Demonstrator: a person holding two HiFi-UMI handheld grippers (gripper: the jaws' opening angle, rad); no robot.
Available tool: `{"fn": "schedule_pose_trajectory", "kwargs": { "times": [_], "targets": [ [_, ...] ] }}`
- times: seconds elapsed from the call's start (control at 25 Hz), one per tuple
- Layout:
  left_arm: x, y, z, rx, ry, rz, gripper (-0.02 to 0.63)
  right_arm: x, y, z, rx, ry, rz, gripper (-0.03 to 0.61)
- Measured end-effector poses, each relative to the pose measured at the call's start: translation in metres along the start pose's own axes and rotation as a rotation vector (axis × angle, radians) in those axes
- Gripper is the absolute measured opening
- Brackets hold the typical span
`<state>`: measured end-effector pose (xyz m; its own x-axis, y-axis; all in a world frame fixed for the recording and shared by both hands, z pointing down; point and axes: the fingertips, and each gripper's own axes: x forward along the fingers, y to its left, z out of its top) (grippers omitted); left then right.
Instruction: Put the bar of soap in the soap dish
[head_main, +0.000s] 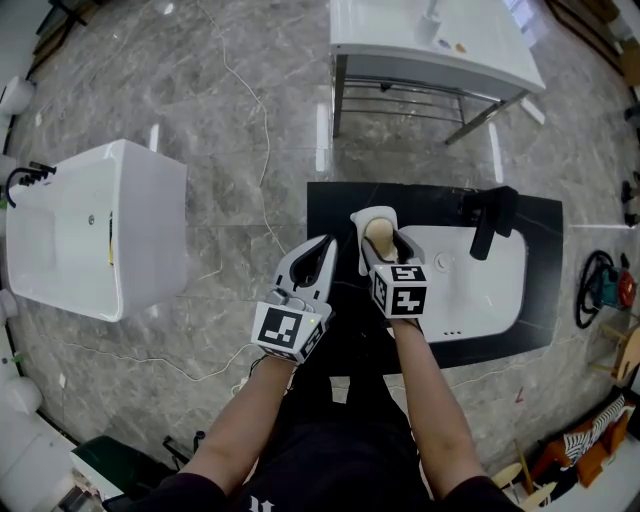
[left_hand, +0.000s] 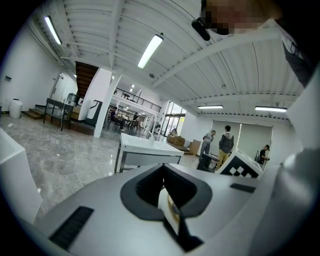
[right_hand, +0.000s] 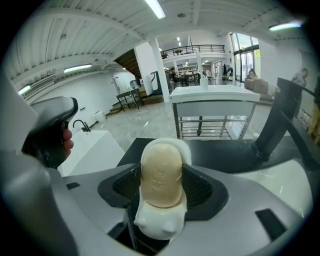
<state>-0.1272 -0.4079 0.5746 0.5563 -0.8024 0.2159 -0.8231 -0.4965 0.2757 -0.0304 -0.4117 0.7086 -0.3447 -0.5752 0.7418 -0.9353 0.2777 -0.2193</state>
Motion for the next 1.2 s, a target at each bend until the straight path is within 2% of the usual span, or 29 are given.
{"fn": "schedule_pose_trajectory", "kwargs": {
  "times": [0.36,0.48,0.72,0.92,1.08,1.2],
  "targets": [
    [0.0,-0.016,0.002,0.021,0.024,-0.014,0.008,-0.024,0.006,0.013,0.004,-0.036,0.062,0.259],
    [-0.003,-0.028,0.001,0.033,0.05,-0.017,0.008,-0.046,0.013,0.023,-0.012,-0.057,0.111,0.259],
    [-0.013,-0.058,0.025,0.038,0.049,-0.038,0.008,-0.117,0.037,0.075,-0.044,-0.251,0.262,0.258],
    [-0.023,-0.091,0.063,0.02,0.012,-0.064,0.008,-0.173,0.055,0.104,-0.075,-0.346,0.332,0.254],
    [-0.034,-0.106,0.093,0.045,-0.004,-0.053,0.008,-0.204,0.059,0.117,-0.08,-0.41,0.329,0.194],
    [-0.038,-0.114,0.113,0.076,-0.025,-0.046,0.008,-0.223,0.056,0.125,-0.08,-0.462,0.309,0.112]
  ]
}}
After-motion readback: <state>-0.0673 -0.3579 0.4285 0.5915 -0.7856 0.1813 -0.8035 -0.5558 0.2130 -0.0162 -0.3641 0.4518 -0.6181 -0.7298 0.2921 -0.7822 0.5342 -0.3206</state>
